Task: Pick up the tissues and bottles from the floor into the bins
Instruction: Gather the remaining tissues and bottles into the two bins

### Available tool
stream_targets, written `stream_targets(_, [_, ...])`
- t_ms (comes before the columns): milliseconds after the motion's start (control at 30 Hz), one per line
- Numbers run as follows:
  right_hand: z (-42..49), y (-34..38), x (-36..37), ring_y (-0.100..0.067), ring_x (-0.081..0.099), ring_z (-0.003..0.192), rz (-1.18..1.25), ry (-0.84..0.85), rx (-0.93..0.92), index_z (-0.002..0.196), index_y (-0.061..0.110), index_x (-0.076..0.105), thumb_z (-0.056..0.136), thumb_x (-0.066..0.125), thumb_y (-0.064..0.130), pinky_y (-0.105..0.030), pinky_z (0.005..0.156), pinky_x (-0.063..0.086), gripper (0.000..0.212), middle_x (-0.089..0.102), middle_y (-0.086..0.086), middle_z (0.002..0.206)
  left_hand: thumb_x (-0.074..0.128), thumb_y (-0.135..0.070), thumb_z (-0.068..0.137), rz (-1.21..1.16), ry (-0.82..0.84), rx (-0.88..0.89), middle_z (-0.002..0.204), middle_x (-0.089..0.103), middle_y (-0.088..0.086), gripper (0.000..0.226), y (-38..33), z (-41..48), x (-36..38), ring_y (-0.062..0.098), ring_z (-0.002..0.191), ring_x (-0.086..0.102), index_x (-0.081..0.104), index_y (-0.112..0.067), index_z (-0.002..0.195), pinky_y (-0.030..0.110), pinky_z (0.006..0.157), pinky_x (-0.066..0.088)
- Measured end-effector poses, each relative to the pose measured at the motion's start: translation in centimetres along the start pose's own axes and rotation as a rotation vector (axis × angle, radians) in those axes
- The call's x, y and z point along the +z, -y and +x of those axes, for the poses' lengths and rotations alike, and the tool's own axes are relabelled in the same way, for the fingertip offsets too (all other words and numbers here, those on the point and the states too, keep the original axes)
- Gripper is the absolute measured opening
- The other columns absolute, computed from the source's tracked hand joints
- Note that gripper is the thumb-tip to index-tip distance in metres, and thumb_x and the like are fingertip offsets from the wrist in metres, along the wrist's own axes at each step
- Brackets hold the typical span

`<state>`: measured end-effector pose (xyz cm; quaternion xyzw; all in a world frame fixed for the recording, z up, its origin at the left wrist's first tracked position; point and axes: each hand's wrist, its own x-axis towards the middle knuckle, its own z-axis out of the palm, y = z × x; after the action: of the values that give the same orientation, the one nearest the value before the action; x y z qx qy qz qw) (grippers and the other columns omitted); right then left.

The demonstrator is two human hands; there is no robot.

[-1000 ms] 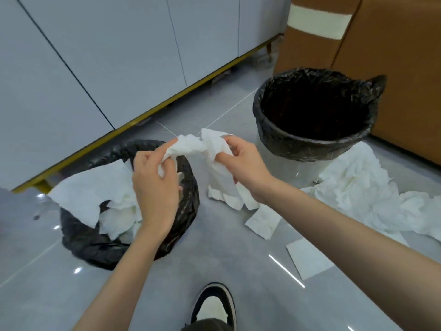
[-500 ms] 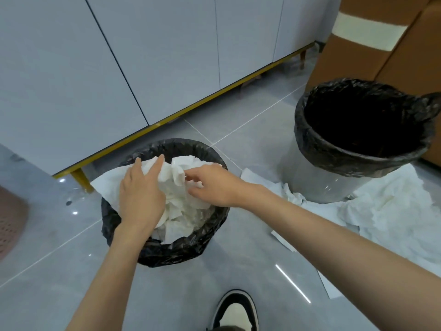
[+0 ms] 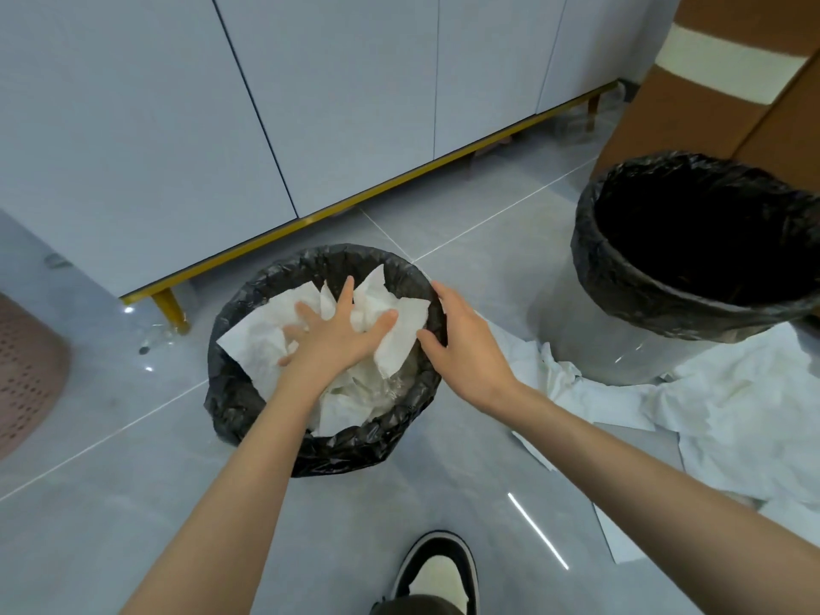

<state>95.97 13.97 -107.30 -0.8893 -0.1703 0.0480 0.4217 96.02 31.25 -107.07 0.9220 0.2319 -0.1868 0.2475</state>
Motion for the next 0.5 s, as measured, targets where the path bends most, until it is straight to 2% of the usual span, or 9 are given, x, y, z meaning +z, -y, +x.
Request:
stream_targets(100, [-0.3, 0.2, 0.3, -0.016, 0.046, 0.123, 0.012, -0.003, -0.007, 0.144, 0.019, 0.033, 0.096, 0.049, 0.015, -0.012, 0.088, 0.03, 0.051, 0.049, 0.0, 0.137, 0.036, -0.074, 0.083, 0.124, 0.08, 0.016, 0.159, -0.01, 0.01, 0.086, -0.4, 0.7, 0.7, 0.04, 0.143, -0.016, -0.012, -0.042, 0.147, 0.061, 0.114, 0.002])
stream_targets(233, [-0.3, -0.1, 0.6, -0.016, 0.048, 0.122, -0.015, -0.003, -0.02, 0.146, 0.017, 0.031, 0.096, 0.047, 0.014, -0.017, 0.094, 0.034, 0.052, 0.047, -0.001, 0.139, 0.032, -0.073, 0.085, 0.331, 0.238, -0.011, 0.157, -0.02, 0.005, 0.086, -0.2, 2.0, 2.8, 0.041, 0.142, -0.019, -0.015, -0.038, 0.147, 0.061, 0.113, 0.007])
stream_targets(333, [-0.4, -0.1, 0.6, -0.017, 0.049, 0.118, -0.022, -0.01, -0.035, 0.141, 0.015, 0.034, 0.096, 0.047, 0.013, -0.016, 0.09, 0.035, 0.047, 0.049, -0.001, 0.135, 0.032, -0.064, 0.091, 0.463, 0.301, -0.042, 0.156, -0.022, 0.013, 0.078, 0.2, 2.2, 3.6, 0.038, 0.144, -0.011, -0.016, -0.039, 0.147, 0.054, 0.111, 0.019])
stream_targets(400, [-0.5, -0.2, 0.4, -0.017, 0.046, 0.121, -0.024, -0.009, -0.035, 0.142, 0.012, 0.034, 0.097, 0.047, 0.013, -0.01, 0.088, 0.029, 0.047, 0.047, -0.003, 0.137, 0.037, -0.047, 0.096, 0.545, 0.284, -0.033, 0.156, -0.017, 0.017, 0.074, 0.3, 2.0, 3.6, 0.04, 0.144, -0.005, -0.014, -0.035, 0.148, 0.053, 0.11, 0.023])
stream_targets(500, [-0.4, -0.2, 0.4, -0.015, 0.036, 0.134, -0.042, 0.014, -0.023, 0.149, 0.013, 0.024, 0.099, 0.046, 0.017, -0.007, 0.095, 0.02, 0.055, 0.035, 0.0, 0.15, 0.04, -0.026, 0.099, 0.593, 0.299, -0.031, 0.156, -0.013, 0.019, 0.074, 0.5, 2.0, 3.7, 0.044, 0.143, 0.002, -0.014, -0.031, 0.149, 0.055, 0.111, 0.023])
